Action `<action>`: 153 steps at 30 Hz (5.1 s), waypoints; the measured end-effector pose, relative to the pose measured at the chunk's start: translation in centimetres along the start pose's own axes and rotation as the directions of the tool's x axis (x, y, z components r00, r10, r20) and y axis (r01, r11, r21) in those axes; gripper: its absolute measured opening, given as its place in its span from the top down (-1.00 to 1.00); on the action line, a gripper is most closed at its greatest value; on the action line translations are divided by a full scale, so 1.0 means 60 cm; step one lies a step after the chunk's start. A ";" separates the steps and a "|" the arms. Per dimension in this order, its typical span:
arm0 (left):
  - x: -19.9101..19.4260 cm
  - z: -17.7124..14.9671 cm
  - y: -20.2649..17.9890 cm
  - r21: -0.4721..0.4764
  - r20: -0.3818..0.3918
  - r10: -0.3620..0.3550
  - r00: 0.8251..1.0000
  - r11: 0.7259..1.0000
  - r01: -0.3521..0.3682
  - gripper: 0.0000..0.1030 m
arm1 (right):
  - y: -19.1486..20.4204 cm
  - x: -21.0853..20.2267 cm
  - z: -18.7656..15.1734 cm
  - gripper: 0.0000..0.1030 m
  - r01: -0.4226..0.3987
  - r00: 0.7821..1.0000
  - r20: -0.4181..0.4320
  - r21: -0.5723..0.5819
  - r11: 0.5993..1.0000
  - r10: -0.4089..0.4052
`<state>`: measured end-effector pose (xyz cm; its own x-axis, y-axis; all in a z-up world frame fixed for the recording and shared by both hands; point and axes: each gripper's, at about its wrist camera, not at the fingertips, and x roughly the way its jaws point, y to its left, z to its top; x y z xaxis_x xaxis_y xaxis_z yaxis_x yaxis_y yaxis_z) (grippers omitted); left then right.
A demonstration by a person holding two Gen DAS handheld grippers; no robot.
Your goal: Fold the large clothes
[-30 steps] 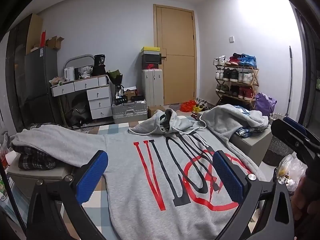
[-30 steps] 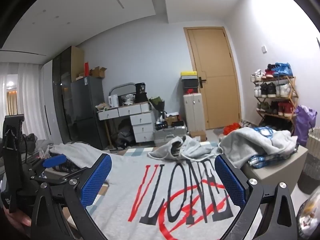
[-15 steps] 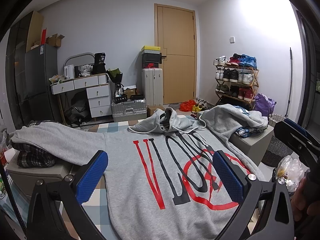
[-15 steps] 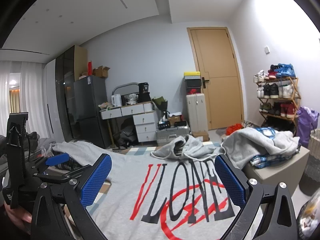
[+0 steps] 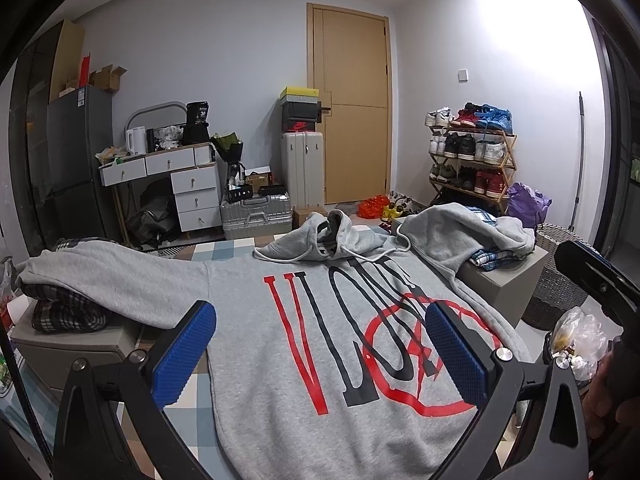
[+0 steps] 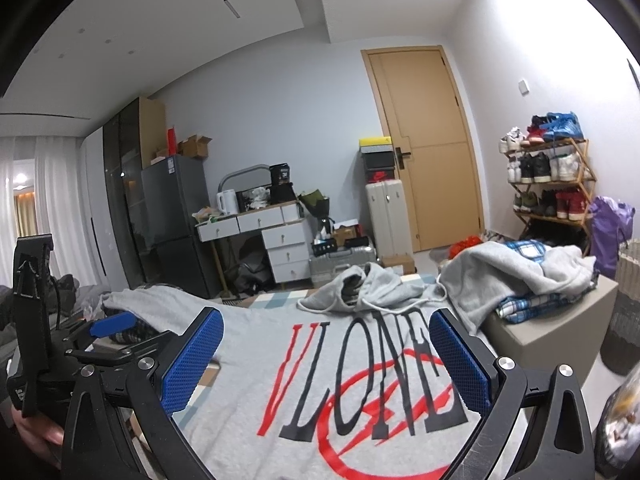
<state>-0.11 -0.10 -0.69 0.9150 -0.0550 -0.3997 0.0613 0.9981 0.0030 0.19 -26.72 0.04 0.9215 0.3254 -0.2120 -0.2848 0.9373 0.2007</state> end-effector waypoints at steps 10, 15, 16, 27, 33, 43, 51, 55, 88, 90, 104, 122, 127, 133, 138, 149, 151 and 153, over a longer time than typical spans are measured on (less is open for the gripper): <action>0.000 -0.002 -0.003 0.005 -0.009 -0.006 1.000 1.000 0.006 -0.98 | 0.004 -0.002 0.000 -1.00 -0.028 1.000 0.000 -0.004 1.000 0.028; 0.000 0.000 -0.006 0.006 -0.009 -0.003 1.000 1.000 0.003 -0.98 | 0.005 -0.002 -0.001 -1.00 -0.026 1.000 -0.004 -0.007 1.000 0.026; 0.000 0.001 -0.006 0.007 -0.009 -0.002 1.000 1.000 0.002 -0.98 | 0.004 -0.002 -0.001 -1.00 -0.028 1.000 -0.004 -0.005 1.000 0.028; 0.000 0.000 -0.005 0.008 -0.011 -0.003 1.000 1.000 0.003 -0.98 | 0.007 0.002 -0.002 -1.00 -0.035 0.999 -0.011 -0.016 0.999 0.034; 0.000 0.001 -0.006 0.008 -0.012 -0.003 1.000 1.000 0.003 -0.98 | 0.008 0.003 -0.003 -1.00 -0.035 0.999 -0.012 -0.015 0.999 0.035; 0.012 -0.007 -0.008 0.019 -0.030 0.000 1.000 1.000 0.001 -0.98 | 0.004 0.015 -0.009 -1.00 -0.042 0.999 -0.036 -0.011 0.999 0.041; 0.074 0.003 -0.021 0.027 -0.068 -0.059 0.996 0.998 0.061 -0.98 | -0.053 0.062 -0.006 -1.00 -0.024 0.998 -0.056 0.015 1.000 0.025; 0.127 0.000 -0.034 0.048 -0.108 -0.125 0.986 0.990 0.131 -0.98 | -0.157 0.083 0.022 -1.00 0.067 0.996 -0.057 0.036 0.997 -0.065; 0.305 -0.024 -0.057 0.059 -0.391 -0.151 0.908 0.980 0.188 -0.98 | -0.827 0.335 0.091 0.87 0.537 0.799 -0.472 0.278 0.796 -0.374; 0.304 -0.023 -0.056 0.057 -0.390 -0.154 0.908 0.980 0.191 -0.98 | -0.809 0.327 0.106 0.87 0.532 0.808 -0.440 0.257 0.807 -0.393; 0.269 -0.016 -0.038 0.056 -0.324 -0.149 0.934 0.983 0.177 -0.98 | -0.826 0.253 0.341 0.88 0.778 0.621 -0.222 0.290 0.558 -0.751; 0.210 -0.031 0.079 -0.050 -0.237 -0.066 0.969 0.997 0.056 -0.98 | -0.419 0.323 0.460 0.87 0.505 0.859 0.089 0.003 0.863 -0.504; 0.187 -0.046 0.138 -0.127 -0.232 -0.015 0.973 0.992 -0.015 -0.98 | -0.244 0.402 0.422 0.87 0.258 0.966 0.019 -0.084 0.962 -0.258; 0.155 -0.064 0.185 -0.173 -0.229 0.068 0.971 0.979 -0.110 -0.98 | -0.051 0.554 0.289 0.87 -0.010 0.981 -0.196 -0.136 0.991 -0.017; 0.147 -0.086 0.216 -0.225 -0.240 0.096 0.966 0.962 -0.152 -0.98 | 0.058 0.660 0.128 0.87 -0.167 0.911 -0.393 -0.075 0.983 0.125; 0.134 -0.105 0.233 -0.263 -0.241 0.093 0.966 0.952 -0.157 -0.98 | 0.192 0.739 -0.172 0.80 -0.301 0.683 -0.684 0.054 0.952 0.255; 0.134 -0.107 0.238 -0.267 -0.241 0.085 0.967 0.952 -0.151 -0.98 | 0.211 0.748 -0.194 0.68 -0.353 0.621 -0.725 0.084 0.932 0.300; 0.133 -0.107 0.242 -0.269 -0.240 0.083 0.967 0.952 -0.148 -0.98 | 0.224 0.746 -0.202 -0.06 -0.399 0.578 -0.740 0.110 0.910 0.342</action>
<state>5.54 14.14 -9.71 0.7943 0.0358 -0.6064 -0.1845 0.9653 -0.1848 34.41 1.98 -18.36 0.2400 0.6014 -0.7620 -0.5979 0.7100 0.3721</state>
